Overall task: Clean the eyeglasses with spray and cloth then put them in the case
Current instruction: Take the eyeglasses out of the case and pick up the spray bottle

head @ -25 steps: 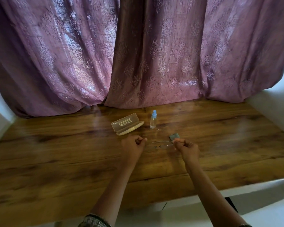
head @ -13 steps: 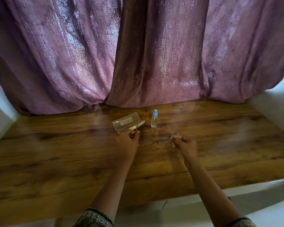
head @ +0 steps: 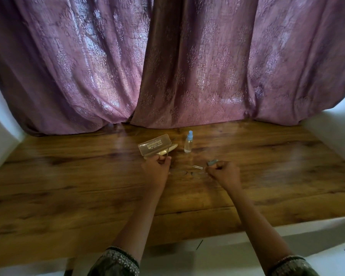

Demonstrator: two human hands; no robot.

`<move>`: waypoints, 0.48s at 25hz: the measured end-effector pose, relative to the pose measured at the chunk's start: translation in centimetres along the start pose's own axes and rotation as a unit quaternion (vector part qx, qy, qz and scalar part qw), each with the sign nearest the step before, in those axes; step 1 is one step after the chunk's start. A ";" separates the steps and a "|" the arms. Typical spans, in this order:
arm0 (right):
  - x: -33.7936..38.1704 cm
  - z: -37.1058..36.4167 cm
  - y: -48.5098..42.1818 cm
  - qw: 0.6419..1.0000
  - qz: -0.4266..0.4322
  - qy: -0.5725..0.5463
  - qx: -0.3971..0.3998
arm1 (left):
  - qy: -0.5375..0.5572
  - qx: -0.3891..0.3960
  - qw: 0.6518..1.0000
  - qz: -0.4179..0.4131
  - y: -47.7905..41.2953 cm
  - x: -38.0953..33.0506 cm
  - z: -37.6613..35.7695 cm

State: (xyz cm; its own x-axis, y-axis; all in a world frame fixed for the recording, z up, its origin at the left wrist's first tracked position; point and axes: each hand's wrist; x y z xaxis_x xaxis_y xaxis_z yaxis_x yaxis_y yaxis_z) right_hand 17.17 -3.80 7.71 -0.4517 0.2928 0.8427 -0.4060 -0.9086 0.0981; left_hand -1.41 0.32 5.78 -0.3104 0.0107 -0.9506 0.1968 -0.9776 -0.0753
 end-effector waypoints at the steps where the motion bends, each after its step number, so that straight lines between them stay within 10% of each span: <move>1: 0.1 -0.1 0.1 1.000 0.007 0.014 -0.021 | 0.005 0.003 1.000 0.000 0.0 0.0 0.0; 12: 0.9 -1.0 0.1 0.994 0.015 -0.010 -0.109 | 0.023 0.000 1.000 0.016 -0.2 0.4 0.4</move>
State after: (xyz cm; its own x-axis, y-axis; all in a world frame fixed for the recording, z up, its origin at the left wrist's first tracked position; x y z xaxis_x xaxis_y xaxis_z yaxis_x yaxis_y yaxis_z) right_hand 15.97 -3.33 7.98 -0.4513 0.2579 0.8543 -0.5559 -0.8301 -0.0430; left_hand -1.98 0.38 5.50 -0.2619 -0.0104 -0.9650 0.2058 -0.9776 -0.0453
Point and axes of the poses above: each hand's wrist, its own y-axis away from the middle knuckle, its own z-axis out of the back of the hand, x = y × z, and after that the axes turned 2 degrees about x, right-handed
